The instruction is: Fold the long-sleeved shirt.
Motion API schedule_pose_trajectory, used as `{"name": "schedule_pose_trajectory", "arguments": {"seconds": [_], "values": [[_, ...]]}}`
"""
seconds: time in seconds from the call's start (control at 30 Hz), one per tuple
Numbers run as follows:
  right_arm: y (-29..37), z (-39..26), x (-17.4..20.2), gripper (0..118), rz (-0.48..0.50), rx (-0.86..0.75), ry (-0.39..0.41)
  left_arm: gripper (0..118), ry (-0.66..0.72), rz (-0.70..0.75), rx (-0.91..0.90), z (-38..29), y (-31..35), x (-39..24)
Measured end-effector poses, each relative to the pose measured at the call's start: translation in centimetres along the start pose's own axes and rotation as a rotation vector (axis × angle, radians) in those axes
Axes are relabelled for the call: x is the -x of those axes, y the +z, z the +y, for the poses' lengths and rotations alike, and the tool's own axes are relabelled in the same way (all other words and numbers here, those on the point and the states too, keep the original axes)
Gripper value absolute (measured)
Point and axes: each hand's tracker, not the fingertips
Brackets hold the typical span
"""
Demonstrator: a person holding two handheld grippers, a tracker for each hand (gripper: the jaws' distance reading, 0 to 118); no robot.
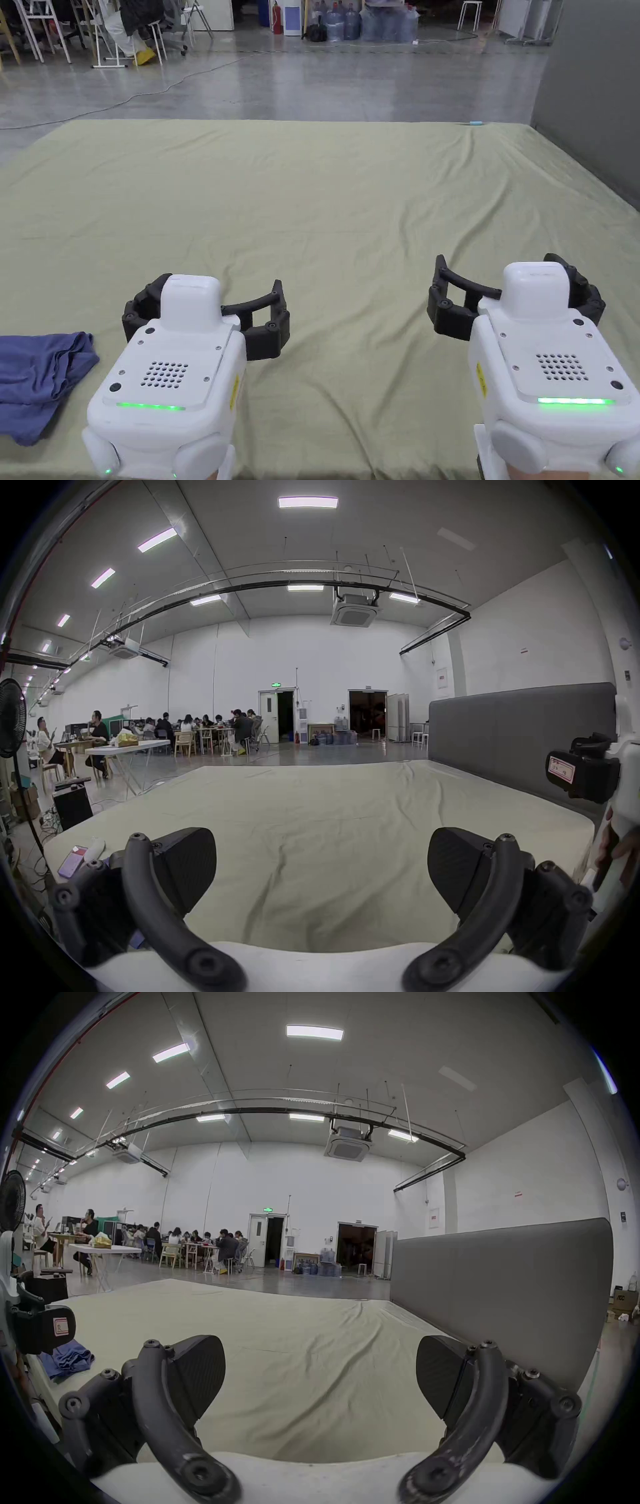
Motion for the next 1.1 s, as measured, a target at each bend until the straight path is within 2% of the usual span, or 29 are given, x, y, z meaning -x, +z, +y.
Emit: {"name": "schedule_pose_trajectory", "arguments": {"seconds": [1.1], "values": [[-0.12,0.08,0.03,111,0.008,0.010,0.006,117,-0.023,-0.013,-0.002,0.18,-0.04,-0.41]]}}
